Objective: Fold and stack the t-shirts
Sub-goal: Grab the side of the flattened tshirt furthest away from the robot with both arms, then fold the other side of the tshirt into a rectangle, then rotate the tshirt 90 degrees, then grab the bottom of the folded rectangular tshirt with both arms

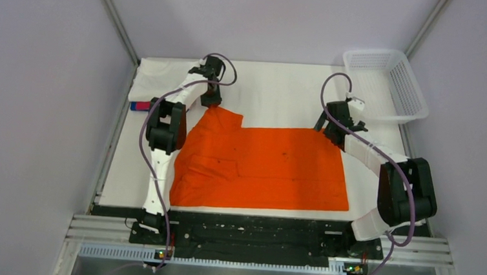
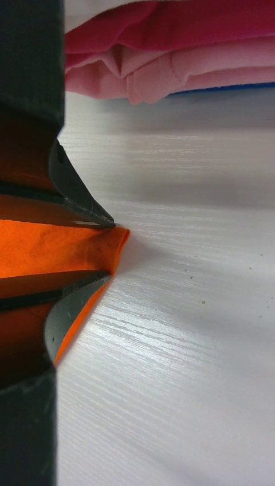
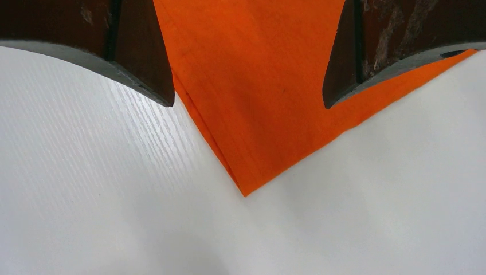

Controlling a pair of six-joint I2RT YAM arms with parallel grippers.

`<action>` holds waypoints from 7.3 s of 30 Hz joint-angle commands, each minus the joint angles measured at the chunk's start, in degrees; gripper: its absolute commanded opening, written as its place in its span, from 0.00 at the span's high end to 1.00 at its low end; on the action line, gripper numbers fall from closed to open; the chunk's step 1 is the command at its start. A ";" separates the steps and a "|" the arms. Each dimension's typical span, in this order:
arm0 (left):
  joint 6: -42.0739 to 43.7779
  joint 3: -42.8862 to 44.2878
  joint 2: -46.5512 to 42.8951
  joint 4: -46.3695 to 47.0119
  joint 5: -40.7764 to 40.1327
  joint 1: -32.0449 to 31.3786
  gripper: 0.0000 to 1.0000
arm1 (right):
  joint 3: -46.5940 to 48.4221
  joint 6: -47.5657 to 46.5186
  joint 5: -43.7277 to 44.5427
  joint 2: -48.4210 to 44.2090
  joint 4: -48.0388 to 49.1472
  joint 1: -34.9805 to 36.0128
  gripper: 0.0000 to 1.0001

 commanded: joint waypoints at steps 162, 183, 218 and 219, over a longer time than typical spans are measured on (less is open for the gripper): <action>-50.62 29.38 33.54 60.27 30.34 -3.47 0.01 | -22.46 1.20 -31.57 -11.73 12.24 21.27 0.01; -24.79 8.25 -5.94 44.50 39.00 -7.37 0.01 | -17.47 4.75 -20.75 -26.31 9.30 33.92 0.01; -27.37 -79.49 -52.08 30.39 23.90 -30.57 0.69 | -37.37 18.58 -19.83 -33.79 4.52 26.33 0.64; -27.59 -79.45 -51.66 30.61 24.12 -30.66 0.71 | -37.36 18.60 -20.69 -33.96 4.45 26.31 0.67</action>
